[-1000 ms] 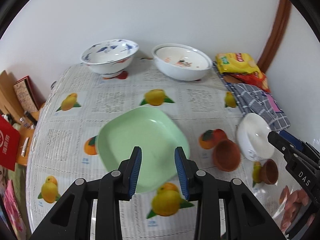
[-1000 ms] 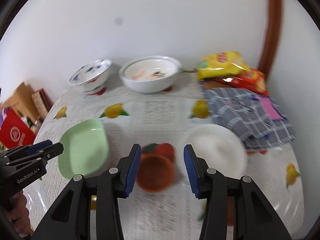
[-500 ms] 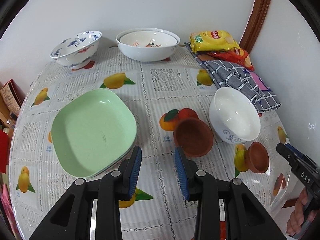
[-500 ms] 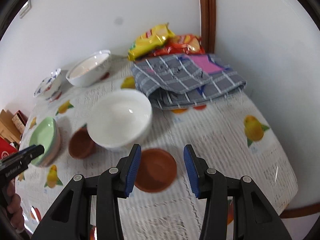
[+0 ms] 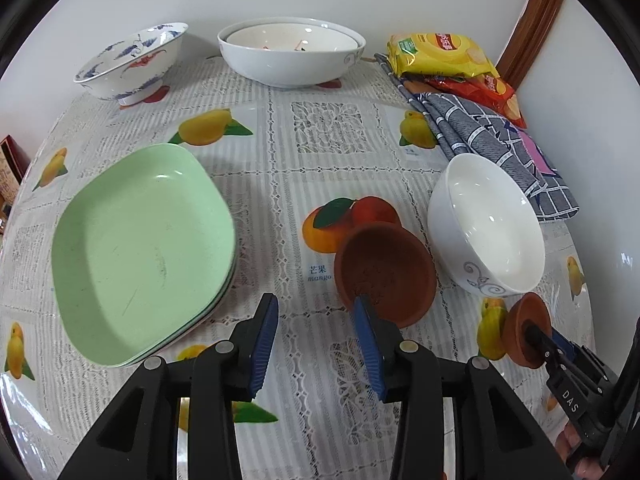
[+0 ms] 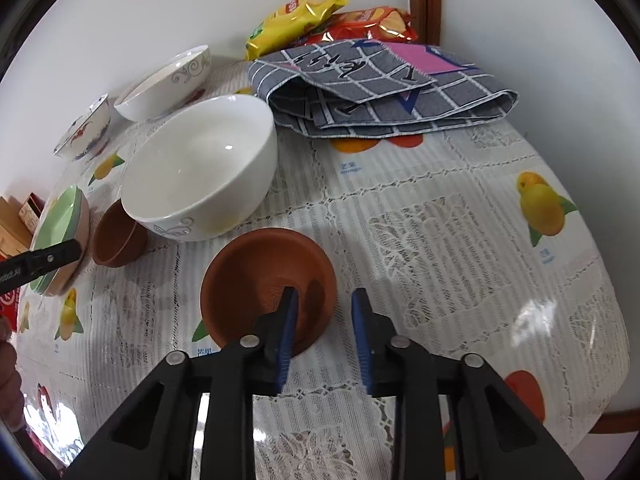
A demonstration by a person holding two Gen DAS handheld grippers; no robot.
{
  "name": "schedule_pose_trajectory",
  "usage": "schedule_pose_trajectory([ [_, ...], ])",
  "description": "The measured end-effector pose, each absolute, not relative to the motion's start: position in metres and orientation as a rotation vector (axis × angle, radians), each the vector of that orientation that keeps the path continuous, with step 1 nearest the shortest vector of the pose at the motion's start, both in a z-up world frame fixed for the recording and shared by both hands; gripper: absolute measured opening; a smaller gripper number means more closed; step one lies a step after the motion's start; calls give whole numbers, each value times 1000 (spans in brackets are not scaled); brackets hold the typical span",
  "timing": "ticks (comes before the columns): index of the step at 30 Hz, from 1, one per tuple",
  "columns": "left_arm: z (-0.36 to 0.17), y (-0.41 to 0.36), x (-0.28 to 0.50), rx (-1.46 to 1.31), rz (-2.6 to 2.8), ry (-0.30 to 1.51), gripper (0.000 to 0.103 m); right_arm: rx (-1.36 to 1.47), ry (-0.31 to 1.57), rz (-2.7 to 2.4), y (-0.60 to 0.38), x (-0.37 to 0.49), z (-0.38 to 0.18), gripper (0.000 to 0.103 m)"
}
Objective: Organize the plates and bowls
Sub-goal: 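Grasp a brown clay bowl with the left gripper while the right grasps another, then carry the right gripper's brown bowl toward the white bowl while the left holds its bowl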
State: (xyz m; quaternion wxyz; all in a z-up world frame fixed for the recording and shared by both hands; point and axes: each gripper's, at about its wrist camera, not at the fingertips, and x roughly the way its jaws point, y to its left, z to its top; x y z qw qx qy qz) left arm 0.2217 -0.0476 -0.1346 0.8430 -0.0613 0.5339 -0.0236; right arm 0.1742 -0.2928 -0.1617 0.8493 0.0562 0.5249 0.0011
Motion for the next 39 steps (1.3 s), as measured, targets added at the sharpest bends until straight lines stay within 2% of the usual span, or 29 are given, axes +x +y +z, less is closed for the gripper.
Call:
schedule_pose_trajectory([
  [18, -165, -62, 249, -122, -46, 1147, 37, 139, 1054, 13, -294, 181, -172, 26],
  [19, -165, -62, 249, -119, -45, 1138, 36, 145, 1051, 12, -295, 181, -172, 26],
  [21, -165, -64, 248, -128, -72, 1131, 14, 155, 1051, 7, -295, 183, -172, 26],
  [28, -160, -67, 243, -154, -113, 1131, 8, 182, 1045, -35, -297, 180, -166, 11],
  [39, -134, -50, 195, -158, -134, 1086, 8, 233, 988, -68, -293, 149, -133, 9],
])
